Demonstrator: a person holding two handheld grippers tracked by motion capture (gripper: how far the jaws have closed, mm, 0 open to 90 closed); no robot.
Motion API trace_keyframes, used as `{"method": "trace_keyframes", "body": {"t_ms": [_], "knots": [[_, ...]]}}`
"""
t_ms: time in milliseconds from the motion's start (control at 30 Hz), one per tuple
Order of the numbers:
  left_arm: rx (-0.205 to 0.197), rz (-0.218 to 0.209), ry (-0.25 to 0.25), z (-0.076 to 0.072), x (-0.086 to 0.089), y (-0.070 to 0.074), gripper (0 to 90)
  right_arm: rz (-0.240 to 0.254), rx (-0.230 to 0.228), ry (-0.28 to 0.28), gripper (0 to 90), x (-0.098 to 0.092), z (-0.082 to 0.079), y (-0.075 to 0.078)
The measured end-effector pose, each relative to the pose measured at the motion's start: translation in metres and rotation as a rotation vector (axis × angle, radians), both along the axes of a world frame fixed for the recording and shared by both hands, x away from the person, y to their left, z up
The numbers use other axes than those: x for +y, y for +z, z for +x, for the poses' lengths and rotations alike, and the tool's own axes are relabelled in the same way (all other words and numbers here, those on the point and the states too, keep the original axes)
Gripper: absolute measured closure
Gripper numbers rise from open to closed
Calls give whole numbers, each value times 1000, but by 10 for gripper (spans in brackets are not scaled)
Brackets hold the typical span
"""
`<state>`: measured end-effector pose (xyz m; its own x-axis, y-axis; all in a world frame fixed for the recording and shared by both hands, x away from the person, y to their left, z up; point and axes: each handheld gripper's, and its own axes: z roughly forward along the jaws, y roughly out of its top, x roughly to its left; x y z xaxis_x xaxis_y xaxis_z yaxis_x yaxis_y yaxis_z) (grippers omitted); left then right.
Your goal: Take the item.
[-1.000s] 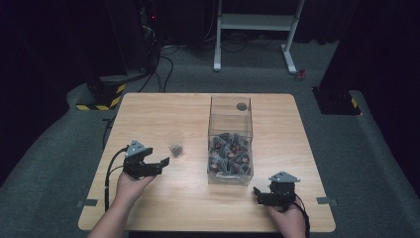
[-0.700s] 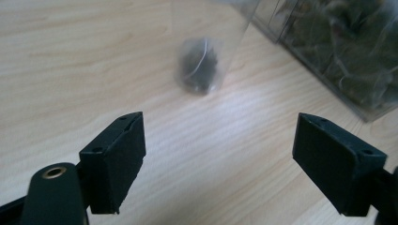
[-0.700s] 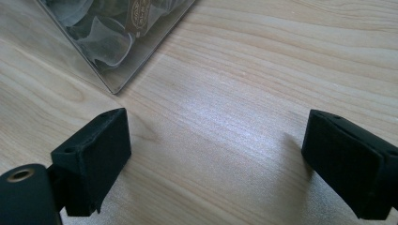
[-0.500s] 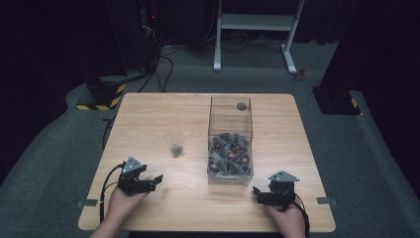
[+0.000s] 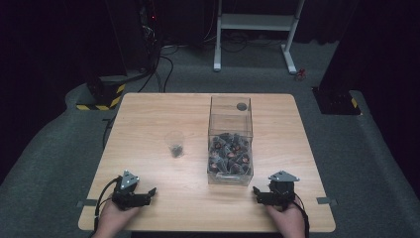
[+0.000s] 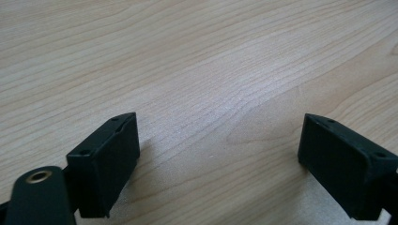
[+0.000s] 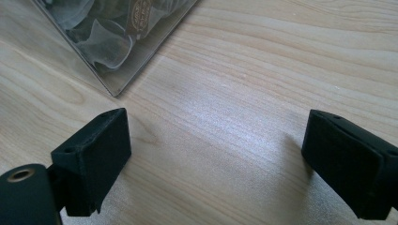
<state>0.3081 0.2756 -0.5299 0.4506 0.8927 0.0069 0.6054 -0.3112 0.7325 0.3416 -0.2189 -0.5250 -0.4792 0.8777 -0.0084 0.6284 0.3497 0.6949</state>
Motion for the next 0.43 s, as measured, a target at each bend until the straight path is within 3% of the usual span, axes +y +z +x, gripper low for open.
{"method": "trace_keyframes", "body": {"t_ms": [433], "knots": [[5, -7, 7, 3, -3, 0, 116, 0, 0, 0, 83, 0, 0, 0]]}}
